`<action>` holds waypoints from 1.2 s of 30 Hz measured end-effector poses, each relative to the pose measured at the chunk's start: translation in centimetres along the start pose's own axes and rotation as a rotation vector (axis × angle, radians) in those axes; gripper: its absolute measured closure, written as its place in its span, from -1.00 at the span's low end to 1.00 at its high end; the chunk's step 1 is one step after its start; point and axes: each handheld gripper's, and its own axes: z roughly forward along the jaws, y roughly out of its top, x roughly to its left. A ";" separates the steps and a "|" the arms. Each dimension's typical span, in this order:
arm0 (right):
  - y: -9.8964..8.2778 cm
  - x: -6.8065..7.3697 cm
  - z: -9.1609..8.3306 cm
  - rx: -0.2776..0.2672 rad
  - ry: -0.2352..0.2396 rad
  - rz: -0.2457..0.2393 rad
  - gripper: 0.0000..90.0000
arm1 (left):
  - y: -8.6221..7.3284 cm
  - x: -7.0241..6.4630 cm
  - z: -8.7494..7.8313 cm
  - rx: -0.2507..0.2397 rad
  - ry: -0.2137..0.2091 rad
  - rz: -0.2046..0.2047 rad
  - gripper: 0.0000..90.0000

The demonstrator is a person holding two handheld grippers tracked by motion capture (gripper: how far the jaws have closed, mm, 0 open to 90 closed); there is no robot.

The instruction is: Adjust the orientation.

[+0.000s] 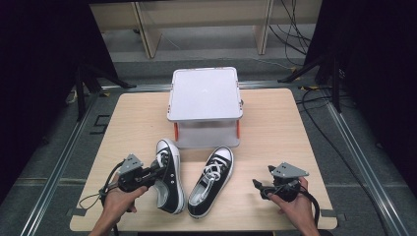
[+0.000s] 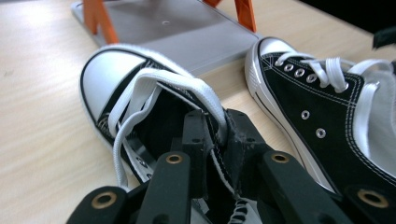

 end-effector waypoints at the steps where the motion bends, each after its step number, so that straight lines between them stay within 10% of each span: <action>1: 0.0 0.0 0.0 0.000 0.000 0.000 -0.45 | 0.2 -0.3 0.4 0.012 0.002 0.024 0.74; 8: 0.0 0.1 0.1 0.001 0.036 0.017 -0.44 | 0.8 -1.6 2.1 0.066 -0.002 0.092 0.69; 16: 0.0 0.0 0.0 0.001 0.008 -0.009 -0.44 | 0.8 -1.0 0.7 0.057 -0.002 0.027 0.18; 27: 0.0 0.1 0.1 0.012 0.047 0.013 -0.44 | -0.2 -1.6 0.3 0.172 0.009 0.066 -0.37; 36: 0.0 0.1 0.1 0.011 0.054 0.018 -0.44 | -0.1 -2.3 1.6 0.219 0.084 0.150 -0.06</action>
